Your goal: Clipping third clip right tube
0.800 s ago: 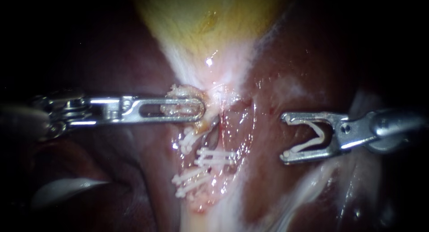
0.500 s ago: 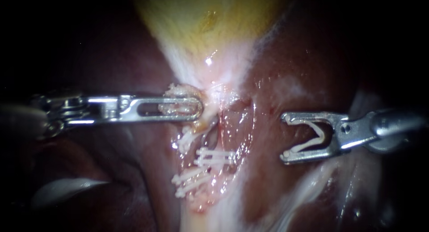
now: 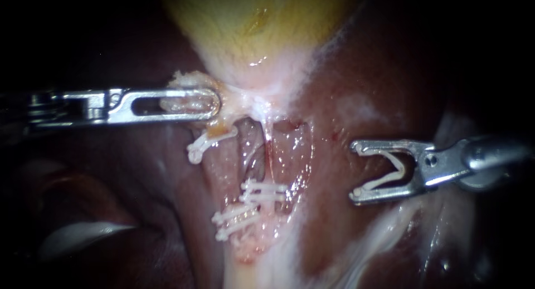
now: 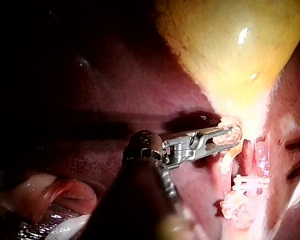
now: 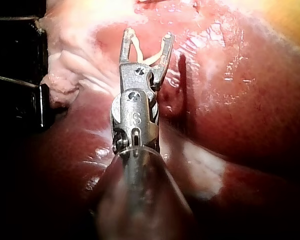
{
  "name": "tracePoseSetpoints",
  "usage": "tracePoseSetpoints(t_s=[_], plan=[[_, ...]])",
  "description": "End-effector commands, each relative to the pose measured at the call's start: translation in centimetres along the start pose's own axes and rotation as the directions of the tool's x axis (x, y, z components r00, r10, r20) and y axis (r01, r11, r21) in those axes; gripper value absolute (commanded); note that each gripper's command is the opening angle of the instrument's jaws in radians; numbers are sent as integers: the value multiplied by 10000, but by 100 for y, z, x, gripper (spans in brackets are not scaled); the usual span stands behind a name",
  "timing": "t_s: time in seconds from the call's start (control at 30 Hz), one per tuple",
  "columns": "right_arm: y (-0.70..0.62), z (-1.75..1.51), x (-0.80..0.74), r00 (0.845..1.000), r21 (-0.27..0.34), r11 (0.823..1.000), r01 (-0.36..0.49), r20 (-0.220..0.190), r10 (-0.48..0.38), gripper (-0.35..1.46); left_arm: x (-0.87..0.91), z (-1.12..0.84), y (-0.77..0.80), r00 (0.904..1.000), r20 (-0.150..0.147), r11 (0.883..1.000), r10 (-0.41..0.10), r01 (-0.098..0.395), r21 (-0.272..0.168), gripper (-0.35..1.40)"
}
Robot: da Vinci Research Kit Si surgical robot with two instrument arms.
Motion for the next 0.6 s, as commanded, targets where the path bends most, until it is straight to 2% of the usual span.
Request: tracePoseSetpoints(t_s=[0.03, 0.2, 0.4, 0.6], plan=[[0, 1, 0, 10000, 2, 10000, -4, 3, 4, 50, 0, 0, -1, 10000, 1, 10000, 9, -9, -8, -35], [3, 13, 3, 10000, -82, 9999, -92, 18, 92, 50, 0, 0, -1, 10000, 2, 10000, 10, -10, -9, -35], [10, 42, 2, 9945, -113, 9944, -1048, -45, 1048, 49, 2, -1, -4, 10000, 14, 10000, 8, -8, -23, -35], [23, 76, 2, 9793, -114, 9792, -2024, -119, 2022, 49, 3, -1, -6, 10000, 27, 10000, 5, -5, -36, -35]])
